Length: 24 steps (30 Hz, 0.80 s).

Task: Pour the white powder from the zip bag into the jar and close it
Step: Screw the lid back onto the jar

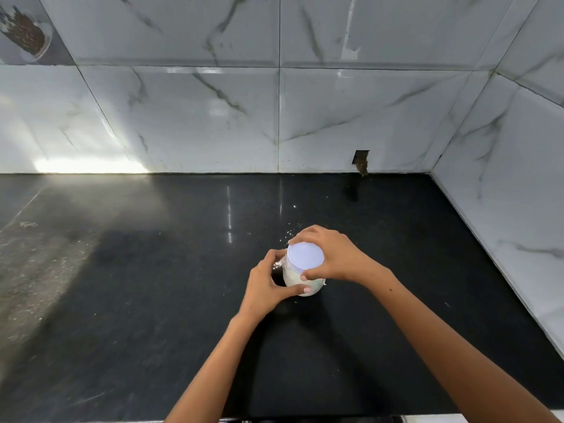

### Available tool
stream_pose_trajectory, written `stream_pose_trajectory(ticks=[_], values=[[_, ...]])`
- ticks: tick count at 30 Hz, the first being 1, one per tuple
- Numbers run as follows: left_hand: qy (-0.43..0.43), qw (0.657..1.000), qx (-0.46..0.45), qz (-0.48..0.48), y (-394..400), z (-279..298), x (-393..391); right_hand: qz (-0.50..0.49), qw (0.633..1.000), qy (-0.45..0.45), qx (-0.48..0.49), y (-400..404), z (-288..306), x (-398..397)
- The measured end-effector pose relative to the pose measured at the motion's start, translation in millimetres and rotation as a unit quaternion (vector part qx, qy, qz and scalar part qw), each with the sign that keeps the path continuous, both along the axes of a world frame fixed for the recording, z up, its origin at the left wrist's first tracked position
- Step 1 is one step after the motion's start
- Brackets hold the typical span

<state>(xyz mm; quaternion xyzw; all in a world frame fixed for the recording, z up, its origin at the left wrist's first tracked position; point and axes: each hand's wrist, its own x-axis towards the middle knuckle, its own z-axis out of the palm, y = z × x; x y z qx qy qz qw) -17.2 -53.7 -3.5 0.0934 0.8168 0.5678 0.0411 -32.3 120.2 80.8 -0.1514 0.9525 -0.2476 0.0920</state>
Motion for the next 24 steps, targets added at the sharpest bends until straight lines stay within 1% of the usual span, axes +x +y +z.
stream_pose_trajectory(ticks=[4, 7, 9, 16, 20, 24], values=[[-0.006, 1.0, -0.015, -0.017, -27.1, 2.4, -14.4, 0.021, 0.999, -0.017, -0.017, 3.2, 0.5, -1.4], [0.003, 0.996, -0.042, -0.077, -27.2, 8.4, -17.6, 0.029, 0.999, -0.016, -0.038, 3.9, 0.4, -2.1], [0.013, 0.993, -0.06, -0.096, -17.0, 12.3, -16.9, 0.03, 0.998, -0.02, -0.058, 4.8, 1.0, -2.6], [0.03, 0.996, 0.017, -0.078, 3.6, 12.6, -16.3, 0.037, 0.994, -0.04, -0.098, 9.8, 0.2, -2.0], [0.035, 0.997, 0.029, -0.056, 7.0, 11.9, -14.3, 0.033, 0.993, -0.047, -0.105, 10.7, 1.9, -3.6], [0.035, 0.997, 0.037, -0.051, 7.0, 12.0, -15.4, 0.05, 0.993, -0.058, -0.089, 11.0, 4.4, -8.1]])
